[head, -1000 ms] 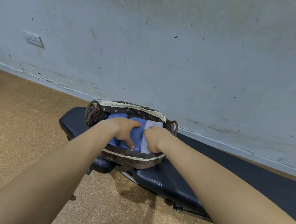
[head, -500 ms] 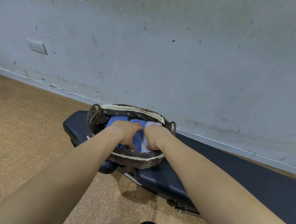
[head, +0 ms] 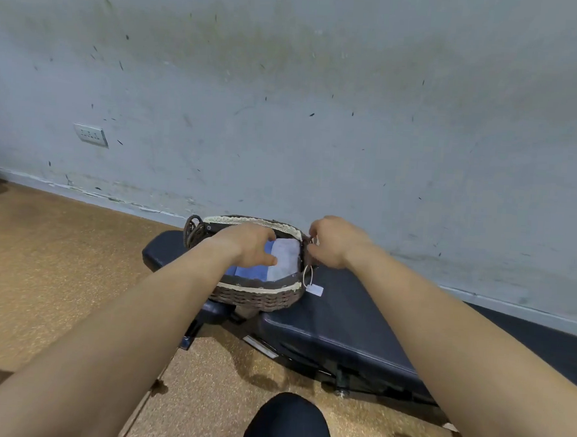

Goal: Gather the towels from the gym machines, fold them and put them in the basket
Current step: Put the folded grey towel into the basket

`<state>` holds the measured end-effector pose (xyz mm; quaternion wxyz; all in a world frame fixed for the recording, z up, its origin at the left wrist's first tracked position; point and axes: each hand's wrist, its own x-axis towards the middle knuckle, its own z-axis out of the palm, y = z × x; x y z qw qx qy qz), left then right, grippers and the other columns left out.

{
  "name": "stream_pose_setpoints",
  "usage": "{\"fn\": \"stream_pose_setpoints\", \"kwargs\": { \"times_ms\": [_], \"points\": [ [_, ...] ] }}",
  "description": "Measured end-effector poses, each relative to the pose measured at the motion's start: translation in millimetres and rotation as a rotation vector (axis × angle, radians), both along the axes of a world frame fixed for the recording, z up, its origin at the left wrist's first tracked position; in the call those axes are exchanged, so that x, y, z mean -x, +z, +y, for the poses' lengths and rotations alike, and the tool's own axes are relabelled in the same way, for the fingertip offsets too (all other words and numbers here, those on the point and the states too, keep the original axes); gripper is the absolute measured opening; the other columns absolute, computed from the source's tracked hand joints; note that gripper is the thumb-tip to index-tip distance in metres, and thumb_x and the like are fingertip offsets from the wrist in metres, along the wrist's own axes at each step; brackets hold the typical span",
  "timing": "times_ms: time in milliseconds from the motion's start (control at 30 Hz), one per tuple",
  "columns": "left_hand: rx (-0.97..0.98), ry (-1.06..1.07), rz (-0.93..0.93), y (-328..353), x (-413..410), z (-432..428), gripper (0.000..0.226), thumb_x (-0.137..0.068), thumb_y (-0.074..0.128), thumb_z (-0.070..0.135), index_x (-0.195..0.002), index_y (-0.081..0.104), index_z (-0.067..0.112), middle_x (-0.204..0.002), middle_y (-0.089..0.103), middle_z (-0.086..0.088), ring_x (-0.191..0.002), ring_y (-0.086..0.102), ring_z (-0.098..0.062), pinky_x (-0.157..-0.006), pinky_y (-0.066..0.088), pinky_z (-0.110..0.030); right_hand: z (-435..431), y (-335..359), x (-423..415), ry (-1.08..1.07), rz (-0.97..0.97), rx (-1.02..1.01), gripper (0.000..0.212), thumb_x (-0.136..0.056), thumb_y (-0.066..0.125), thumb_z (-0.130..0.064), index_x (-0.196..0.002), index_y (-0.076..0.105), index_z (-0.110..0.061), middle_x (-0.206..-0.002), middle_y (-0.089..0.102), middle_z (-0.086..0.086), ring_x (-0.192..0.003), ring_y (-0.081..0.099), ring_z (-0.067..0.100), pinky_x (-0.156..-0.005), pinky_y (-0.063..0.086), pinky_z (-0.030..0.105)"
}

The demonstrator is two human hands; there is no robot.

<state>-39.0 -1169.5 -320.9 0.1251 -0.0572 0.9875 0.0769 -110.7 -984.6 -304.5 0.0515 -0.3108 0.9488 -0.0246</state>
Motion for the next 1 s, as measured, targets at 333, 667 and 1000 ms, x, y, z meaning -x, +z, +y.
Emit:
{"fn": "stream_pose_setpoints", "kwargs": {
  "times_ms": [333, 667, 1000],
  "points": [
    [-0.047, -0.114, 0.113, 39, 13, 112, 0.067, -0.087, 0.061, 0.05, -0.146, 0.042, 0.025, -0.143, 0.054, 0.001, -0.128, 0.051, -0.023, -0.105, 0.044, -0.041, 130, 40, -11, -0.162, 0.054, -0.063, 0.043, -0.093, 0.051, -0.036, -0.133, 0.053, -0.02, -0.132, 0.052, 0.001, -0.115, 0.057, 0.028, -0.081, 0.047, 0.037],
    [-0.019, -0.211, 0.101, -10, 137, 224, 0.065, -0.094, 0.055, 0.05, -0.15, 0.035, 0.025, -0.151, 0.043, 0.002, -0.136, 0.043, -0.022, -0.104, 0.043, -0.04, 249, -25, 90, -0.38, -0.064, -0.027, 0.053, -0.093, 0.052, -0.037, -0.141, 0.044, -0.016, -0.14, 0.046, 0.007, -0.123, 0.051, 0.032, -0.091, 0.048, 0.043],
    [-0.052, -0.274, -0.112, 32, 222, 298, 0.069, -0.093, 0.057, 0.052, -0.15, 0.035, 0.019, -0.147, 0.047, -0.004, -0.134, 0.045, -0.025, -0.107, 0.041, -0.041, 332, 10, 154, -0.52, -0.282, -0.065, 0.056, -0.094, 0.053, -0.044, -0.14, 0.044, -0.013, -0.14, 0.046, 0.011, -0.127, 0.048, 0.034, -0.097, 0.043, 0.044]
  ]
}}
